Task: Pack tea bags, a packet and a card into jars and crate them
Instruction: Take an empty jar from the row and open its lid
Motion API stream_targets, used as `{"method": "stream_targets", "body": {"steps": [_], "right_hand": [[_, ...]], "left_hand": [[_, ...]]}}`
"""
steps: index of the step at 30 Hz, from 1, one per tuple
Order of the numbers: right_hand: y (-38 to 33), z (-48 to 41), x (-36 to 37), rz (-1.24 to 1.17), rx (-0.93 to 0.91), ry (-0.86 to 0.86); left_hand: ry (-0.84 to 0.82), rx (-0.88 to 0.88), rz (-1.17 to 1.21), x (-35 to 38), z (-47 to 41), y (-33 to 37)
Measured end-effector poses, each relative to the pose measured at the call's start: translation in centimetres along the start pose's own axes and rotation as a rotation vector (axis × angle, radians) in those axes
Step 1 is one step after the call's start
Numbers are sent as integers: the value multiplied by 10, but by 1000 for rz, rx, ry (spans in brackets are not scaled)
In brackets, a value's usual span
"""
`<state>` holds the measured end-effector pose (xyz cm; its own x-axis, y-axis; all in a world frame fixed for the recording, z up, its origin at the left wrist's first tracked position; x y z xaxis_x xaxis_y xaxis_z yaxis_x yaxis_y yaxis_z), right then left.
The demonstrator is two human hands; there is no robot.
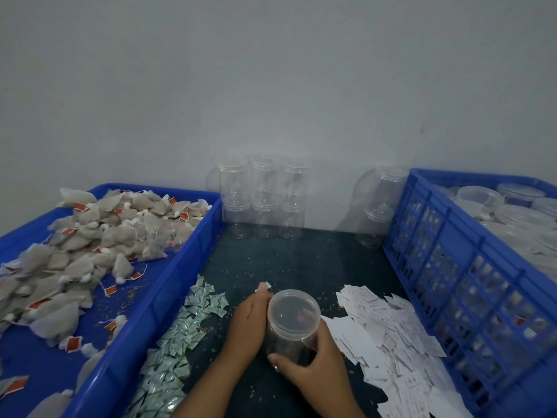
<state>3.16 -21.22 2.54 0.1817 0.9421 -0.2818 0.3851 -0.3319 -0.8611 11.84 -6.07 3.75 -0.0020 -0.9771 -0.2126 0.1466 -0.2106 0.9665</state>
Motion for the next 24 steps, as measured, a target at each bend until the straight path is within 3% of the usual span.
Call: {"method": "stream_targets", "body": {"steps": [4,8,11,14,18,20,24], "right_hand": [[-5,4,-7,24,-70,50],[-2,6,-14,65,-91,49],[-2,5,-9,103,-85,8],[-7,7,-12,123,-106,47],[-16,8,-11,214,-132,72],[-15,8,-9,246,-148,71],[-13,11,-6,254,-163,38]], "left_hand": [[-45,224,-15,-17,21,66],[-421,516,-435,5,70,108],[-306,673,-781,17,90,112],[-95,644,-790,13,97,112],[134,425,-859,5,94,98],[145,320,-900,-1,90,91],[6,270,-1103,-5,90,85]]}}
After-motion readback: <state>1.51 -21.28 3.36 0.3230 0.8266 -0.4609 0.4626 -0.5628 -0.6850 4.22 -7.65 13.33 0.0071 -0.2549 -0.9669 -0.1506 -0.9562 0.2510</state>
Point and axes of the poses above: each hand's wrist, its own z-axis away from the middle knuckle, its own x-axis out of the palm, y = z × x, the point moved 7 cm from there along -z, towards the middle knuckle, and after that the axes turned 11 degrees about -x, right-handed, at the moved point
